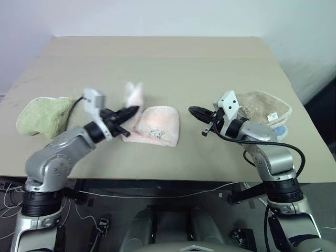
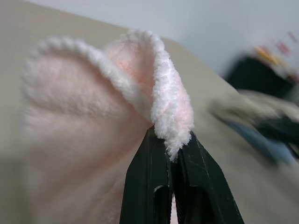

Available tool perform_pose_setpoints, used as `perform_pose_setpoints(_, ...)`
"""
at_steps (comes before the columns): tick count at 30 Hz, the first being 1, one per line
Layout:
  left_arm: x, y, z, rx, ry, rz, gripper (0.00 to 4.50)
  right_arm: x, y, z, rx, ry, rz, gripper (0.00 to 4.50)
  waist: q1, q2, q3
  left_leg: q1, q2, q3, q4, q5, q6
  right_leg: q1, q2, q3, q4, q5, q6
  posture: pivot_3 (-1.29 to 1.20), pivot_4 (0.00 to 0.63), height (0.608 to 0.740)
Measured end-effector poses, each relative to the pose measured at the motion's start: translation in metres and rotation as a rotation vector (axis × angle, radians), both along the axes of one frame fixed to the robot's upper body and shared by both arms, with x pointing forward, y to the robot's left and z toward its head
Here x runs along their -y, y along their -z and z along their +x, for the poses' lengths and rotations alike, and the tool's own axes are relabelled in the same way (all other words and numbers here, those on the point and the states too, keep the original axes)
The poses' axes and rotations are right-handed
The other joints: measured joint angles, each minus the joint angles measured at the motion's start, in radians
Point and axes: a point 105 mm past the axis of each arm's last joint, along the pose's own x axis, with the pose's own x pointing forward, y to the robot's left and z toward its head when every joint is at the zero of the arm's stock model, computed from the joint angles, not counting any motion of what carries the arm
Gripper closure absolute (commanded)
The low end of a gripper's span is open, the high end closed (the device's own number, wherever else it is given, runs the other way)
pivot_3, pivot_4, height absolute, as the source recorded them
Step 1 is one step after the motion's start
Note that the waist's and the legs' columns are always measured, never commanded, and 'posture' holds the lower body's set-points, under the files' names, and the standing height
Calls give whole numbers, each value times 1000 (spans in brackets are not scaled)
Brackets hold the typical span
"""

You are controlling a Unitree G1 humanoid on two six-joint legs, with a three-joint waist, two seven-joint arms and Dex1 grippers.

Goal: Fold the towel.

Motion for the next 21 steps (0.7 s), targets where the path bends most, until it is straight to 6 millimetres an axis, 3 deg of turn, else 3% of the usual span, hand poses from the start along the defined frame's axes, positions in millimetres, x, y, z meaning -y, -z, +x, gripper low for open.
perform_pose_setpoints(3, 30, 7, -6, 32, 126, 112, 4475, 1, 0, 1, 0, 11, 1, 4500, 1, 0, 0, 0, 0, 0, 0, 0, 0, 0, 0, 0, 0, 0, 0, 0, 150, 740)
perform_pose_setpoints(9, 64, 29, -4, 76, 232, 308, 4475, 5, 1, 2, 2, 36, -5, 4500, 4, 0, 0, 0, 0, 0, 0, 0, 0, 1, 1, 0, 0, 0, 0, 0, 150, 740)
perform_pose_setpoints(14, 71, 52, -2, 39, 255, 397, 4475, 11, 3, 2, -4, 57, -2, 4500, 2, 0, 0, 0, 0, 0, 0, 0, 0, 0, 1, 0, 0, 0, 0, 0, 150, 740)
perform_pose_setpoints(18, 69, 56, -2, 38, 262, 423, 4475, 12, 3, 2, -2, 64, -2, 4500, 3, 0, 0, 0, 0, 0, 0, 0, 0, 1, 1, 0, 0, 0, 0, 0, 150, 740)
perform_pose_setpoints(21, 72, 56, -4, 36, 278, 408, 3776, 12, 3, 3, -1, 66, -2, 4500, 3, 0, 0, 0, 0, 0, 1, 0, 0, 1, 1, 0, 0, 0, 0, 0, 150, 740)
